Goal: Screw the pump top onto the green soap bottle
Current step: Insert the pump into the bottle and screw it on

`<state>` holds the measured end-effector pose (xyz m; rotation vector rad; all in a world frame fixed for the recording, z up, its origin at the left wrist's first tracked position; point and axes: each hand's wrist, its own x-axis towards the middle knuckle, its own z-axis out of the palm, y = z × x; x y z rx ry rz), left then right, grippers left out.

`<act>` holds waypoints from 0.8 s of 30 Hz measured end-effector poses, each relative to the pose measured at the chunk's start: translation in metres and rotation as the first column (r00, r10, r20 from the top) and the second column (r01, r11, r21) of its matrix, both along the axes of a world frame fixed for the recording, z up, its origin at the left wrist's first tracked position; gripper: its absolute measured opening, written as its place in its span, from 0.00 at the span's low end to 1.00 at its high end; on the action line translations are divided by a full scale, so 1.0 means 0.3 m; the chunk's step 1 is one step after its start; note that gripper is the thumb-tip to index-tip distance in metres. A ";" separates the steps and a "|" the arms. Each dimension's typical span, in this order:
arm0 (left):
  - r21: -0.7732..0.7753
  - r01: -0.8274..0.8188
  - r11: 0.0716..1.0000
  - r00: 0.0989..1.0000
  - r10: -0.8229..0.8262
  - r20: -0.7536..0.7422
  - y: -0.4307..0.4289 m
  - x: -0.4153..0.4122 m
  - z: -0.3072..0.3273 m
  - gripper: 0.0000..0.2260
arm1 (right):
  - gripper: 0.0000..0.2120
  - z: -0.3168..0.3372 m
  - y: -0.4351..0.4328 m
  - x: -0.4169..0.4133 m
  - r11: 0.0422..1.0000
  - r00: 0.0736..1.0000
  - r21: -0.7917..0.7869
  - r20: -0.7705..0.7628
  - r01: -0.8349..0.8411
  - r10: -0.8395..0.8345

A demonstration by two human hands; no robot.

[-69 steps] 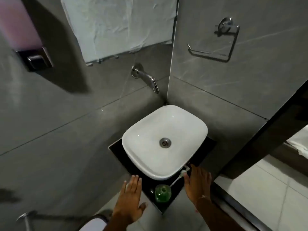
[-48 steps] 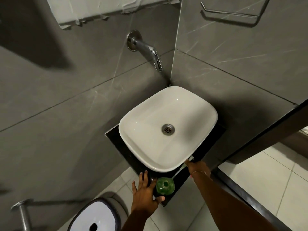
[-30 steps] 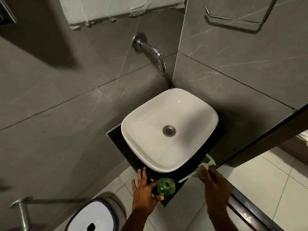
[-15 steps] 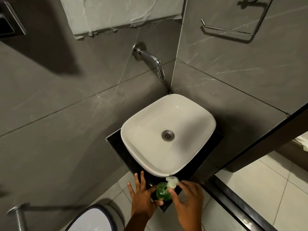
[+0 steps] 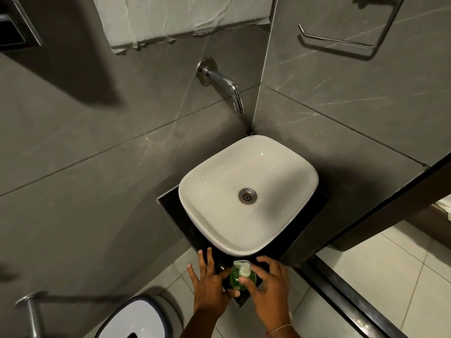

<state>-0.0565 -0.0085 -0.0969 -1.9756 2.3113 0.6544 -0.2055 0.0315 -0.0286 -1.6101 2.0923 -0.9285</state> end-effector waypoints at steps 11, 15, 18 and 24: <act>0.001 0.000 1.000 1.000 0.000 0.024 0.001 0.001 0.010 0.26 | 0.25 -0.015 -0.003 0.017 0.999 0.998 0.017 0.049 0.039 -0.040; 0.005 0.001 1.000 1.000 -0.001 0.022 0.001 -0.005 0.019 0.25 | 0.19 -0.011 -0.015 0.014 0.993 0.993 0.066 0.059 0.102 -0.106; 0.008 -0.001 1.000 1.000 0.001 0.028 0.000 -0.003 0.021 0.23 | 0.29 -0.014 -0.026 0.034 0.985 0.990 0.116 0.035 0.129 -0.134; -0.012 0.009 1.000 0.999 -0.009 0.034 0.002 -0.002 0.015 0.24 | 0.19 -0.039 0.004 0.008 0.998 0.996 0.008 0.068 0.065 -0.066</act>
